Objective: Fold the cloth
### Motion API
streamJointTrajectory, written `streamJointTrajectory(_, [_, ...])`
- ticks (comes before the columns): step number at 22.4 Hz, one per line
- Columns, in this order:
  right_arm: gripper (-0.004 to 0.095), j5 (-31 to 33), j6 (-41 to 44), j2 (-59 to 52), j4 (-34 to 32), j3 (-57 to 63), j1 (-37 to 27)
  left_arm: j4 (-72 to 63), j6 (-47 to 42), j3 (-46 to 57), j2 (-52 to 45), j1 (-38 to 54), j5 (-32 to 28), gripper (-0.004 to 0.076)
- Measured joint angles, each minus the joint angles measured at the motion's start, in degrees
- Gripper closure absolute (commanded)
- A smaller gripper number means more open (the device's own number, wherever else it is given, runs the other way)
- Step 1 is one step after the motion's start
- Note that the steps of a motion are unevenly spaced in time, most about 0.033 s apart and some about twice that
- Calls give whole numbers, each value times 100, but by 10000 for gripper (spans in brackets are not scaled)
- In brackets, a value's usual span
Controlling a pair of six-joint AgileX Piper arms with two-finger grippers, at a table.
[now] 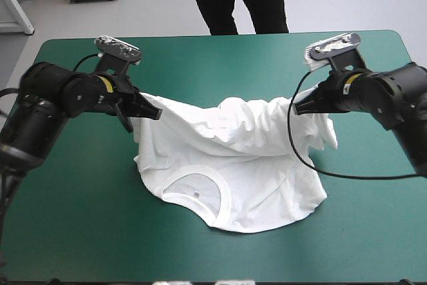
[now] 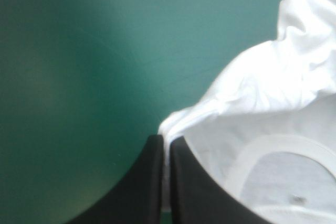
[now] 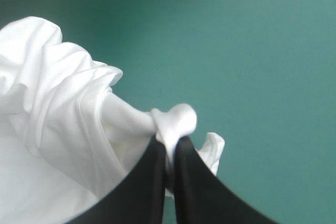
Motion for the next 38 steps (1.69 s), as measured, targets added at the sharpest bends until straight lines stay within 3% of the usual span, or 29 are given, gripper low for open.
streamJointTrajectory(3, [925,-444,0,721,-464,7,0,317,-58,38,730,142,-738,733])
streamJointTrajectory(9, [925,-1038,0,1804,-793,31,0,433,-62,38,1897,634,-2029,733])
streamJointTrajectory(13, [905,-1104,200,2311,-902,36,0,455,-62,38,2380,684,-2449,724])
streamJointTrajectory(16, [721,-1109,283,2560,-908,36,0,443,-62,38,2604,684,-2462,610])
streamJointTrajectory(19, [372,-1167,301,2593,-908,36,-55,443,-19,38,2657,684,-2474,347])
streamJointTrajectory(20, [297,-1195,305,2593,-908,36,-113,443,18,38,2659,684,-2480,291])
streamJointTrajectory(22, [215,-1174,368,2593,-908,4,-222,443,36,-1,2665,684,-2408,222])
streamJointTrajectory(24, [206,-1085,416,2593,-908,-95,-337,463,48,-121,2681,684,-2157,211])
streamJointTrajectory(28, [206,-856,457,2467,-914,-378,-528,619,48,-585,2627,684,-1132,211])
streamJointTrajectory(31, [206,-472,401,1792,-875,-486,-572,614,66,-900,2035,684,-103,211])
streamJointTrajectory(33, [206,-184,300,1314,-713,-486,-572,609,85,-931,1534,684,242,211])
streamJointTrajectory(38, [206,327,151,230,-188,-480,-572,245,195,-545,690,684,379,213])
